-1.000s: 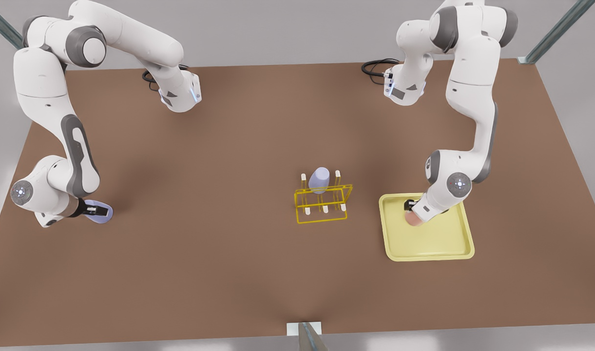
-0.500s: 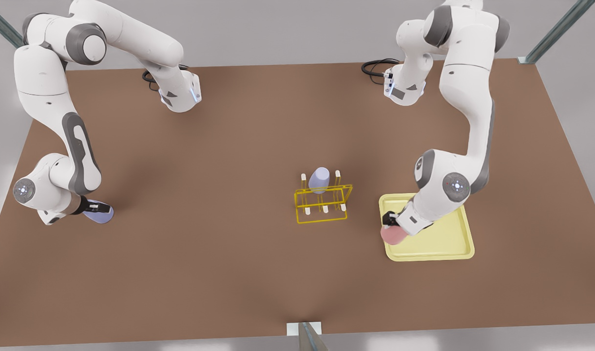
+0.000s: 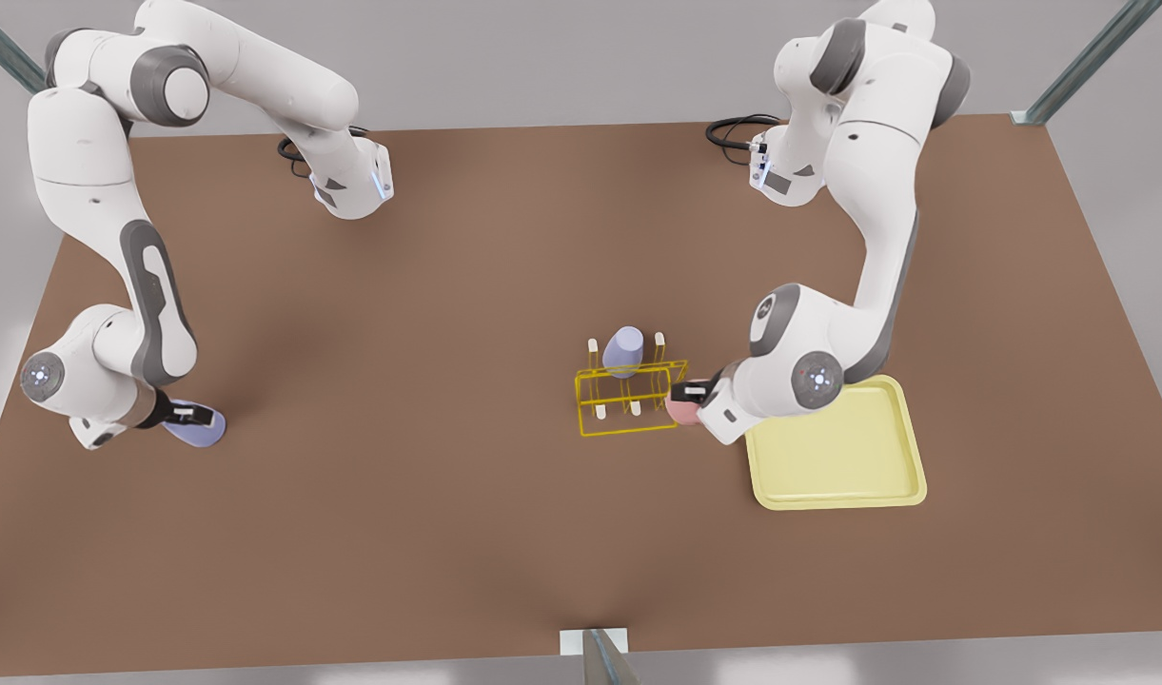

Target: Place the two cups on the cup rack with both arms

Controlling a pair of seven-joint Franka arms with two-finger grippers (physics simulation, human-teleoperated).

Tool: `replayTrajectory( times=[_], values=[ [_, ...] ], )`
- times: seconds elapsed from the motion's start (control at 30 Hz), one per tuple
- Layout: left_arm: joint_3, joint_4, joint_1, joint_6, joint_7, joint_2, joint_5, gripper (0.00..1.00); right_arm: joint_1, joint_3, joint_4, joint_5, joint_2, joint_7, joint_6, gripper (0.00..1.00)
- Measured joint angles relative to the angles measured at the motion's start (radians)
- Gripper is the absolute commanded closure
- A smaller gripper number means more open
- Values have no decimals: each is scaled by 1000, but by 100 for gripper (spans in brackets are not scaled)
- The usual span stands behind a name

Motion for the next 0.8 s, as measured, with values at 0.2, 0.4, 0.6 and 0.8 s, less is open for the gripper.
replayTrajectory(
  times=[0.2, 0.4, 0.6, 0.8],
  values=[
    [-4, 3, -30, -15, -64, 13, -2, 0, 0, 143, 35, 15, -31, -5, -52, 25],
    [10, 100, 62, -109, -100, -26, 129, 0, 18, 296, 70, 17, -24, -6, -82, 24],
    [8, 357, 184, -482, -27, -139, 264, 0, 162, 322, 126, 63, -8, -6, -92, 24],
    [117, 41, 107, -550, 58, -357, 309, 0, 314, 322, 197, 115, 10, 15, -90, 24]
  ],
)
